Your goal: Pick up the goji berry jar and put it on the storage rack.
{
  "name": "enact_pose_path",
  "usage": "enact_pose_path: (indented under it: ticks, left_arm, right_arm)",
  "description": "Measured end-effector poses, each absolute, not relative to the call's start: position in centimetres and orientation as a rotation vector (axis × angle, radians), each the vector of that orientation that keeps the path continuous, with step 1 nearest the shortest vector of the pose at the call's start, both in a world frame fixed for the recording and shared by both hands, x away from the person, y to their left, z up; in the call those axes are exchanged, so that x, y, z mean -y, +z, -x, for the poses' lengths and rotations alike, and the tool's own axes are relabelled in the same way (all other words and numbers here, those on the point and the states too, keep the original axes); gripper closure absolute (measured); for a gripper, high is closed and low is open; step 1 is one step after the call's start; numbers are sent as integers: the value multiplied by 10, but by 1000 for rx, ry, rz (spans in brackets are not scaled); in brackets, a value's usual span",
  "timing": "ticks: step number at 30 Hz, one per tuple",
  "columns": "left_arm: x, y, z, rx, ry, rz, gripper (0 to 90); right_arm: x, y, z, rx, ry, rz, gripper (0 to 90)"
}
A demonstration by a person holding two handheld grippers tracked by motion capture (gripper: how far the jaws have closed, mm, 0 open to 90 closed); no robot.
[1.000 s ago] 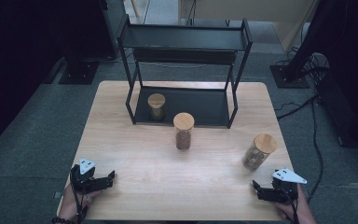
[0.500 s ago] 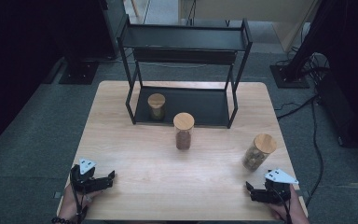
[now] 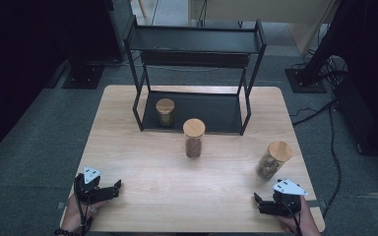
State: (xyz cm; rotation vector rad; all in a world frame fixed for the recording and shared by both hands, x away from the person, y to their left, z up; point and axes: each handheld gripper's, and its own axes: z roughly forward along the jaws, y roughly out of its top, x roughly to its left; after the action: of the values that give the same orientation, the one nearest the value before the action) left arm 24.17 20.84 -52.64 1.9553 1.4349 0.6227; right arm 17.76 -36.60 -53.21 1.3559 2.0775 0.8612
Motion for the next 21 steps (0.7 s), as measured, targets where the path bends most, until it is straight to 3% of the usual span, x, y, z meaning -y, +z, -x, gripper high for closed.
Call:
enact_pose_path:
  ticks: [21]
  left_arm:
    - [-210, -526, -242, -1435, 612, -1946, 13]
  right_arm:
    - [338, -521, -182, -2102, 908, -1301, 12]
